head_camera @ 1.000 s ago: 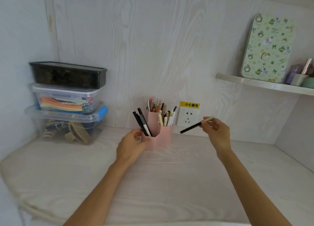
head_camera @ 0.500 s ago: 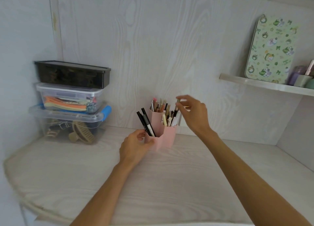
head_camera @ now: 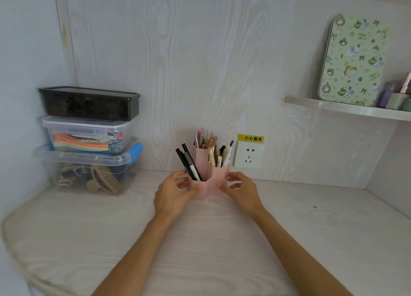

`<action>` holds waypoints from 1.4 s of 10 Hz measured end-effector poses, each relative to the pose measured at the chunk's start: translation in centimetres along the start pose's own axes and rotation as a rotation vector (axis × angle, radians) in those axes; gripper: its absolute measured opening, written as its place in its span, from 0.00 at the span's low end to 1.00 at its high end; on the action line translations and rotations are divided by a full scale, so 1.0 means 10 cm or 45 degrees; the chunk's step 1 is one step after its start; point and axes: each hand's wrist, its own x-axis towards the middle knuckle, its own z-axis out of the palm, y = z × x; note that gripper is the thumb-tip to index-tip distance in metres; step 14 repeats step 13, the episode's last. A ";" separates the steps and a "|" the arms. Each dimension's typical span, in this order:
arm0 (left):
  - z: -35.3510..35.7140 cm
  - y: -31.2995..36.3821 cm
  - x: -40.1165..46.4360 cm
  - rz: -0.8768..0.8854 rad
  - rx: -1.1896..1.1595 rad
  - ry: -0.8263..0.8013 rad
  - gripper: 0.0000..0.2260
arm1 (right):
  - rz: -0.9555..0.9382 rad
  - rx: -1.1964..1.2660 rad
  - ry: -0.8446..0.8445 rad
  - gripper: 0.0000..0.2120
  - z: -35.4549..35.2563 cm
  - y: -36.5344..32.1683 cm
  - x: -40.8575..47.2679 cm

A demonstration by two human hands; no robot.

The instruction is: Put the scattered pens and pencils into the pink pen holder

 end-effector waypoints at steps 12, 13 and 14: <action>0.00 0.22 0.20 -0.454 -0.284 -0.196 0.39 | 0.138 -0.033 -0.241 0.37 -0.17 -0.09 0.18; -0.25 0.30 -0.25 -0.301 -0.285 -0.110 0.33 | 0.086 0.001 -0.235 0.32 -0.51 -0.05 -0.16; -0.25 0.30 -0.25 -0.301 -0.285 -0.110 0.33 | 0.086 0.001 -0.235 0.32 -0.51 -0.05 -0.16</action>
